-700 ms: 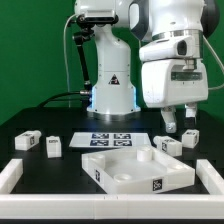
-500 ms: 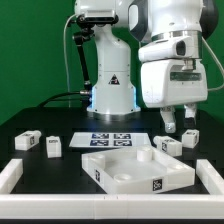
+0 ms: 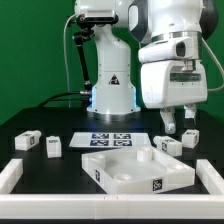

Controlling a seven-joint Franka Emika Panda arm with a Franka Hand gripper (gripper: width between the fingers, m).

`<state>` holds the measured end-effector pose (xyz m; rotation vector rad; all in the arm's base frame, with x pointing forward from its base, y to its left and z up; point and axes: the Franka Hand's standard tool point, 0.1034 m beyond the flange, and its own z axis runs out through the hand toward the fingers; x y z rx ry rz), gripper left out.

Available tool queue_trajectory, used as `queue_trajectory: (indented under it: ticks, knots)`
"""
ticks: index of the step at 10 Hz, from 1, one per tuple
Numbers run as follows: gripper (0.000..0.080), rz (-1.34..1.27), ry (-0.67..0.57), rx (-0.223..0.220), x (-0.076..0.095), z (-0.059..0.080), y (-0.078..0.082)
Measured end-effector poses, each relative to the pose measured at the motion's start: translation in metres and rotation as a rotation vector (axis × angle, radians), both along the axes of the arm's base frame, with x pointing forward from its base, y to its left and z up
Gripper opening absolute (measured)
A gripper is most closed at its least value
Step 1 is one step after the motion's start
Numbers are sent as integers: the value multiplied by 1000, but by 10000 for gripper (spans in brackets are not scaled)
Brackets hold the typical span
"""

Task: Assemble square table

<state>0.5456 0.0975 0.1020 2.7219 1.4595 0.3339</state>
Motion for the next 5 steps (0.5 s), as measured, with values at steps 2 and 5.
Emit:
queue_trajectory:
  ticks: [2,5]
  knots:
    - [650,91,30,-41,-40,-4,-25]
    - [650,507,2,-156,-73,-18,-62]
